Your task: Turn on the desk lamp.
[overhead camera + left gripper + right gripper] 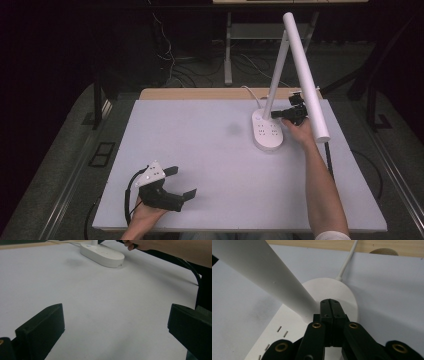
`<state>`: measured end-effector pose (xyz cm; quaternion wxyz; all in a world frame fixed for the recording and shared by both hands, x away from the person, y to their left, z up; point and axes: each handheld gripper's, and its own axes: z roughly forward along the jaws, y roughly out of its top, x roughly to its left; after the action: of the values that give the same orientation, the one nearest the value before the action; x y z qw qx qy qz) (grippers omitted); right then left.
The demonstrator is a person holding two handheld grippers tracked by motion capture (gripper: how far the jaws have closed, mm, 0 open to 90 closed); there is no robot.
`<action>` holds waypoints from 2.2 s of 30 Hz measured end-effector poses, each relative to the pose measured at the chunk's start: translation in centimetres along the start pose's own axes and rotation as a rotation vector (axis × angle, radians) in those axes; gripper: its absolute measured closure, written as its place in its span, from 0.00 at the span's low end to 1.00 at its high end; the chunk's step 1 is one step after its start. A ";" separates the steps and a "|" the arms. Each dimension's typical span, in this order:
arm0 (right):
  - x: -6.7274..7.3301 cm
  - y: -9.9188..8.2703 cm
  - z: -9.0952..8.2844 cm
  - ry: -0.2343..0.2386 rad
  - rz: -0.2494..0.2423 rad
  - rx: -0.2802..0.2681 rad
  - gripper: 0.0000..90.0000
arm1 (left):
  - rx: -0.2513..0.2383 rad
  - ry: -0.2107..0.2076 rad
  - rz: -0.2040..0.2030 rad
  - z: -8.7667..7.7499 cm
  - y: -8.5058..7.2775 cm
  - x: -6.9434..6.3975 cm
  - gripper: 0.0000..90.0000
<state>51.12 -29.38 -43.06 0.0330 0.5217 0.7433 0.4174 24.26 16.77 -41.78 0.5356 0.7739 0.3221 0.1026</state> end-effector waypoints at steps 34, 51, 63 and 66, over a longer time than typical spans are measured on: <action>0.2 -0.5 -0.5 -0.022 -0.004 -0.030 1.00 | 0.009 0.001 0.000 0.2 0.0 0.2 0.00; 1.0 -0.7 -4.0 -0.043 -0.034 -0.056 1.00 | 0.016 -0.002 0.009 0.3 0.0 0.1 0.00; 2.9 -2.1 -7.1 -0.013 -0.042 -0.064 0.83 | 0.021 -0.001 0.026 0.4 0.1 -0.1 0.00; 3.3 -2.4 -7.5 -0.025 -0.047 -0.067 0.74 | 0.016 -0.003 0.022 0.5 0.1 -0.3 0.00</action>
<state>44.18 -31.36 -38.53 0.0694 0.5078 0.7405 0.4348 24.32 16.23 -41.82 0.5287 0.7818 0.3135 0.1050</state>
